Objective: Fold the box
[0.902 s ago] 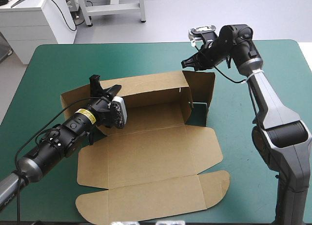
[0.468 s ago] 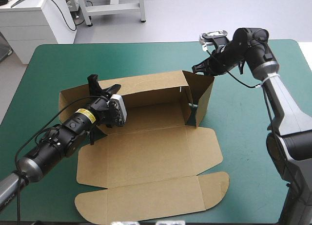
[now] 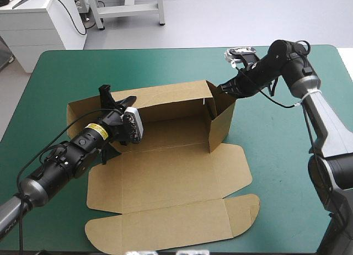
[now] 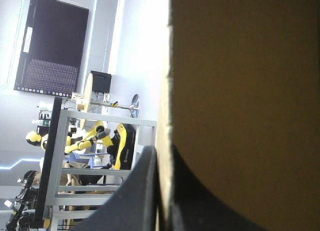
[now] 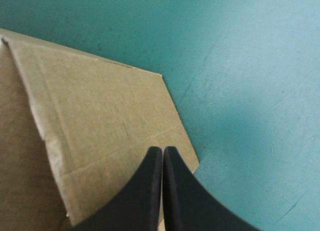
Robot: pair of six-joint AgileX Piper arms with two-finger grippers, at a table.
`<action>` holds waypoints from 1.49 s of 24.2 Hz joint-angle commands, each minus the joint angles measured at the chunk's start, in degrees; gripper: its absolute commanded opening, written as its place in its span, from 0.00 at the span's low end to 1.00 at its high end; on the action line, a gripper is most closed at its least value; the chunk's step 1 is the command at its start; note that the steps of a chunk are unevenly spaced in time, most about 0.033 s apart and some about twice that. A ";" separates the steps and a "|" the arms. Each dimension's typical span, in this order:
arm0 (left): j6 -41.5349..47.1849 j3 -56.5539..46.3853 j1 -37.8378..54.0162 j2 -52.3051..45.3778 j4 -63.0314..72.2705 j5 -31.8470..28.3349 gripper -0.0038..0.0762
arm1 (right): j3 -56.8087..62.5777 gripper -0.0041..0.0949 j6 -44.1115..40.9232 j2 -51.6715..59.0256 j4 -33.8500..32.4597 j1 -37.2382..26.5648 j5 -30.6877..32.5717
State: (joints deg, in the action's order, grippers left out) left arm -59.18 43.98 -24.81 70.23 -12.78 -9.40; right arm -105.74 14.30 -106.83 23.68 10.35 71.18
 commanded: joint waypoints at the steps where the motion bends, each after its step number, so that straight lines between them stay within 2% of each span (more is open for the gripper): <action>1: 0.48 1.54 -0.19 -1.40 0.91 -2.12 0.04 | 0.87 0.04 2.38 5.98 2.93 -0.24 0.18; 4: 0.48 1.54 -0.19 -1.21 0.91 -1.69 0.04 | 3.35 0.04 4.80 7.84 3.29 -0.24 0.05; 7: 0.48 1.54 -0.19 -1.21 0.91 -1.69 0.04 | 7.35 0.04 9.69 9.33 6.49 -0.24 -2.08; 17: -0.21 1.54 -0.19 -1.21 -0.09 1.42 0.04 | 24.14 0.04 23.96 18.95 16.13 -0.24 -17.79; 18: -0.81 1.54 -0.19 -1.21 -0.09 2.01 0.04 | 27.37 0.04 27.46 20.17 18.77 -0.24 -20.42; 21: -2.26 1.54 -0.19 -1.21 -0.17 3.68 0.04 | 32.51 0.04 33.98 20.76 25.23 -0.24 -22.93; 22: -2.26 1.54 -0.19 -1.21 -0.80 5.12 0.04 | 35.09 0.04 38.43 20.88 29.85 -0.24 -25.80; 24: -2.26 1.54 -0.19 -1.21 -1.91 6.70 0.04 | 37.94 0.04 43.63 21.15 34.72 0.25 -30.08; 28: -2.26 1.54 -0.19 -1.21 -1.91 7.64 0.04 | 42.36 0.04 49.50 22.59 35.30 3.94 -37.69; 31: -2.40 1.54 -0.19 -1.21 -4.83 12.19 0.04 | 47.79 0.04 55.44 24.86 35.43 7.90 -45.99; 34: -2.40 1.54 -0.19 -1.21 -5.79 13.95 0.04 | 49.90 0.07 57.27 25.17 34.39 8.15 -45.46; 36: -2.40 1.54 -0.19 -1.21 -5.88 14.37 0.04 | 49.98 0.15 57.27 25.17 31.98 8.05 -43.16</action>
State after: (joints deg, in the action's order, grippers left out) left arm -62.12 44.82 -24.87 69.85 -18.59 -0.61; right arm -54.66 70.37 -84.02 56.18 18.28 26.53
